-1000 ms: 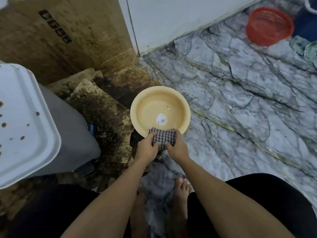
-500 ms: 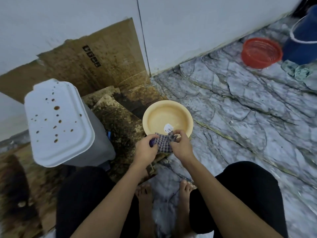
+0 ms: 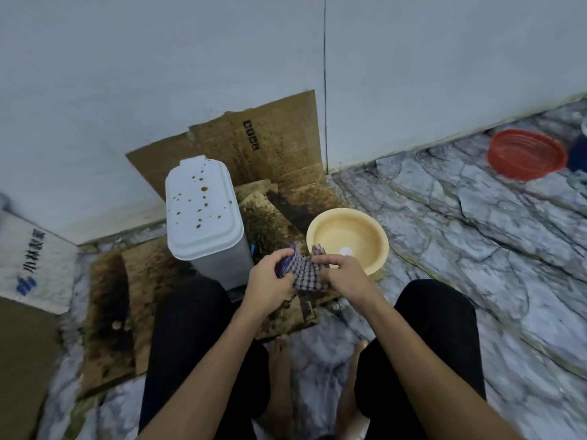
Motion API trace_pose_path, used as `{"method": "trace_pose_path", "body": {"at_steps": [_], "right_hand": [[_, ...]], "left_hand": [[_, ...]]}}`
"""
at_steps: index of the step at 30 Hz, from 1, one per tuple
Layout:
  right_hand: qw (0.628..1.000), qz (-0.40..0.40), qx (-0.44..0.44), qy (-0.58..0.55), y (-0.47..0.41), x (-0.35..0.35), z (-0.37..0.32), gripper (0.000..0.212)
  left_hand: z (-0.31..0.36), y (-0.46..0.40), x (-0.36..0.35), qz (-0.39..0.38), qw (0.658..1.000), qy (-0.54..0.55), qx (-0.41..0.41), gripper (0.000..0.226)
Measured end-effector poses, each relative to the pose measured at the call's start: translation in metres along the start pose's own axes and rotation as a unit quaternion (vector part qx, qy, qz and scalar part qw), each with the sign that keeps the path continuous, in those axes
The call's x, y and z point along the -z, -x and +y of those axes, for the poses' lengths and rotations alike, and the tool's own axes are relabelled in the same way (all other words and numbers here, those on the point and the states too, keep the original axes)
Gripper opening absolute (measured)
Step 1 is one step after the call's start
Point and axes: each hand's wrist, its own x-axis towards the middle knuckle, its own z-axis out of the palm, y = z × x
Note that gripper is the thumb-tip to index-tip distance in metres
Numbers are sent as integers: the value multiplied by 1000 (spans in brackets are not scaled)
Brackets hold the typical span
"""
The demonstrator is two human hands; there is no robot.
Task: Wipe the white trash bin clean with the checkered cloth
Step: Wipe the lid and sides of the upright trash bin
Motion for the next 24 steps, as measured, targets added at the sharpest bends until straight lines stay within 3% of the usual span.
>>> {"method": "trace_pose_path", "body": {"at_steps": [9,14,24], "right_hand": [[996,-9,91,19,8,-53,-34,19],[992,-13,112,55,4,-90,-46,23],[983,6,150,108,-3,-134,-57,20]], "left_hand": [[-16,28,62,109,993,46,24,36],[-32,39,93,119,989,80,41,23],[-51,42,139,103,987,102,62,44]]}}
